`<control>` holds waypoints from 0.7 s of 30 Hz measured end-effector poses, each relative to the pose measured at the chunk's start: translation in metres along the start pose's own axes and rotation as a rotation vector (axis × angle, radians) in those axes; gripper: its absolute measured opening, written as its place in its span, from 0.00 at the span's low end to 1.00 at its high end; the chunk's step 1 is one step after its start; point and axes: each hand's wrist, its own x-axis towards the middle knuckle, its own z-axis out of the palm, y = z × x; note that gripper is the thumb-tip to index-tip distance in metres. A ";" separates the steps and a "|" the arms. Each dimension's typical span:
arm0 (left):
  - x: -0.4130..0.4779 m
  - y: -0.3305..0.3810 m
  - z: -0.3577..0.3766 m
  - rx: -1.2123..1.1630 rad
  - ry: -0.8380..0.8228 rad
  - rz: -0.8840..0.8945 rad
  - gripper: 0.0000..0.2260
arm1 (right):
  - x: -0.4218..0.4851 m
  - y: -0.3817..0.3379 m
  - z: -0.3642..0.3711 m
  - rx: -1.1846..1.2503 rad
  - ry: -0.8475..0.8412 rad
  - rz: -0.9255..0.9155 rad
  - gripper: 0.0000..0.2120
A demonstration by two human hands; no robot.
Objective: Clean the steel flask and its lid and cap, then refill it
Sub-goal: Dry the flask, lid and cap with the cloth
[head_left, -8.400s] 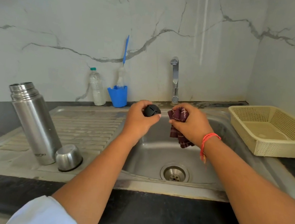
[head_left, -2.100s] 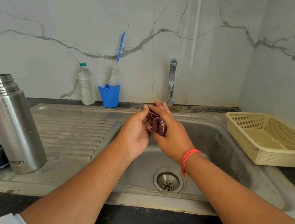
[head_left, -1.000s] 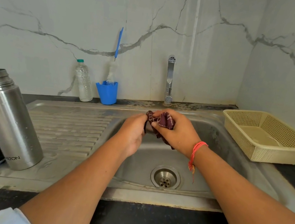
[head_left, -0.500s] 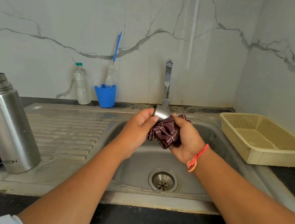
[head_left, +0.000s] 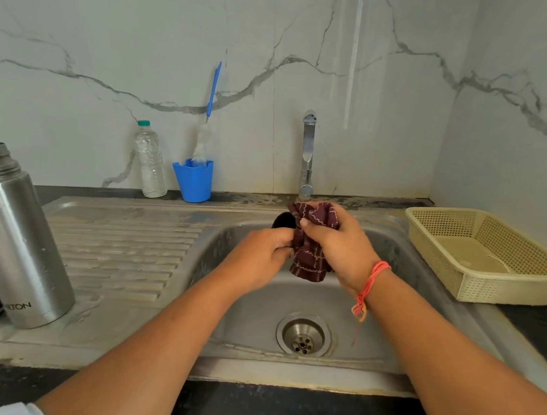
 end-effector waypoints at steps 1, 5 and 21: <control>-0.001 0.001 0.000 -0.049 -0.003 0.008 0.11 | 0.001 -0.001 -0.003 0.060 -0.003 0.032 0.08; -0.007 0.015 0.000 -0.365 0.004 0.017 0.14 | 0.005 -0.005 -0.015 0.351 0.006 0.187 0.12; 0.001 0.012 -0.003 0.056 0.117 -0.057 0.18 | -0.001 -0.002 0.000 0.772 -0.070 0.440 0.14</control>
